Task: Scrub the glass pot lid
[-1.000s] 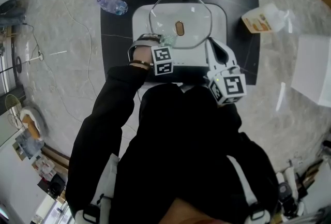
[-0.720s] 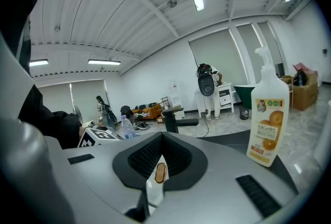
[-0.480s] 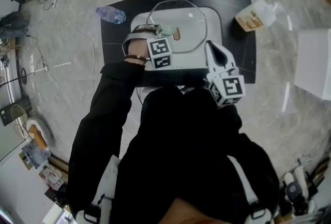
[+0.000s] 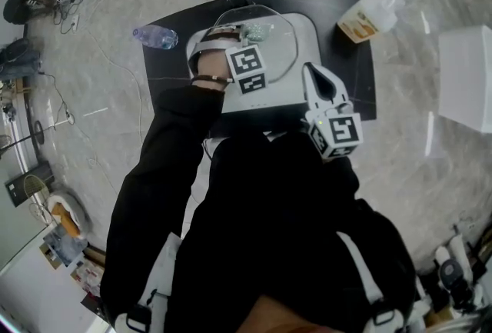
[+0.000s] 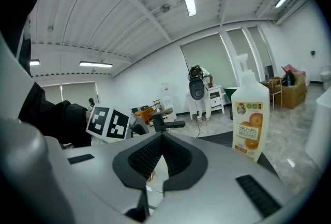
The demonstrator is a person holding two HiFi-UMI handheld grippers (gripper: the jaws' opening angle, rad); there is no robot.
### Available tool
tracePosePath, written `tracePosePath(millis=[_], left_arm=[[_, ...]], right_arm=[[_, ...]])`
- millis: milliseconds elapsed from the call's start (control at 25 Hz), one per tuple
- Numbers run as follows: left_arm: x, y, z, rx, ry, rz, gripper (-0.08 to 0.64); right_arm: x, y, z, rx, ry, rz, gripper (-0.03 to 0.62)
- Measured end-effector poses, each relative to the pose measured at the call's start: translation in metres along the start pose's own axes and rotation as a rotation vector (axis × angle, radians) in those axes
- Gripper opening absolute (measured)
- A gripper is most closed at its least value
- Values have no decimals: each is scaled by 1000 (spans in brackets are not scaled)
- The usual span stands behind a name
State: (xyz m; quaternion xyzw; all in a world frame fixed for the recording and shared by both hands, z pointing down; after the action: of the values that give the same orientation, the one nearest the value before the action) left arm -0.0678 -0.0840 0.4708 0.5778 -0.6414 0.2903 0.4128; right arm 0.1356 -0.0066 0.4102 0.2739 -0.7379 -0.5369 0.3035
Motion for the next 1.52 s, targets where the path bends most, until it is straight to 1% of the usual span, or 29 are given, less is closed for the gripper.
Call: tracePosePath(millis=[120,400,480,600,800,1040,1200,1520], left_arm=[[14,-3,15,-35,-37,13,55],[49,3,30,-87,-82,60,55],[56,3,33,-95,-86,69,55],[67,0,34,-86,-88,84,55],[83,-2,26,-81,-66,111,55],[100,-2,13,-94,-46,116,55],[105,-3,13,-110,-15,115,55],[113,-3,10,-106,11,122,55]], right_arm=[[-1,1,-4,4,14,-1,0],[3,6,-9,14,24,14,0],[6,7,-11,17,25,19,0],[10,9,-11,20,29,31,0],[15,9,-9,19,19,43,0],[18,12,-10,22,28,58,0],[20,14,-14,25,35,65,1],[26,17,-16,31,41,80,0]])
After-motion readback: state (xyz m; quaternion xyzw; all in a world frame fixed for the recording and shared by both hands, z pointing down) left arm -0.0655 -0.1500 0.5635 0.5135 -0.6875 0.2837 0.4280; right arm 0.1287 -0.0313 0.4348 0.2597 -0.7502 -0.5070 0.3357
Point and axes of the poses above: the fingertips, and each gripper's own axes: x forward along the fingers, z to its left, y out of its underside, the point moved 8 cm from there along -x, backward along the fingers, and after that the axes turned 8 degrees about -z, right-handed, at the moved point
